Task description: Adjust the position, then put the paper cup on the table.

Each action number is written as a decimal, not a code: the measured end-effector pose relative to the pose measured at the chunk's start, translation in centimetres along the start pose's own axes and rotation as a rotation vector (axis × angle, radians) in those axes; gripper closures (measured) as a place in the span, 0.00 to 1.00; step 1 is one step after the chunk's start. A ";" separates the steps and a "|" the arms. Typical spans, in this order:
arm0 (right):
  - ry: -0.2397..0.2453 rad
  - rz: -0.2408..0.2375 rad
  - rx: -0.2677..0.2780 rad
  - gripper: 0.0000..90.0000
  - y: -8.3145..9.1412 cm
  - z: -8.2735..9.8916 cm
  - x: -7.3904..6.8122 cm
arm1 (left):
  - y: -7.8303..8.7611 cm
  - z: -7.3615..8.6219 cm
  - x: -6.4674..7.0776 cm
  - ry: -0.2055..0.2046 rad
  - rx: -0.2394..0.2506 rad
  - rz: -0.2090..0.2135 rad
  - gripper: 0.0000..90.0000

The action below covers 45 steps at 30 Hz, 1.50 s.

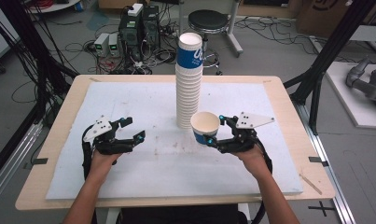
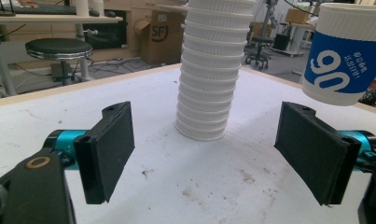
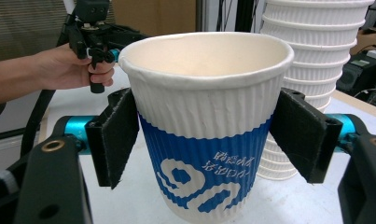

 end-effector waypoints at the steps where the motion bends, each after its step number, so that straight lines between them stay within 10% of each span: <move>1: 0.005 0.003 0.002 0.29 0.0 0.0 0.0 | 0.0 0.0 -0.1 0.000 -0.001 0.001 0.22; 16: -0.009 0.030 0.019 0.29 0.1 0.0 0.7 | -0.1 0.3 -0.1 -0.008 -0.024 -0.001 0.22; 37: -0.170 0.375 0.066 0.28 4.2 2.4 7.9 | 0.1 0.7 -0.3 -0.007 -0.030 -0.014 0.22; 45: -0.243 0.419 0.074 0.28 4.1 3.8 9.6 | 0.0 0.8 -0.3 -0.005 -0.039 -0.015 0.22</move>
Point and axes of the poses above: each handheld gripper's, and its own axes: y roughly backward along the jaws, z roughly out of its underside, x roughly to its right, the point moved 1 cm from there along -y, roughly forward along the jaws, and after that the axes turned 15 degrees about -y, right-handed, at the moved point
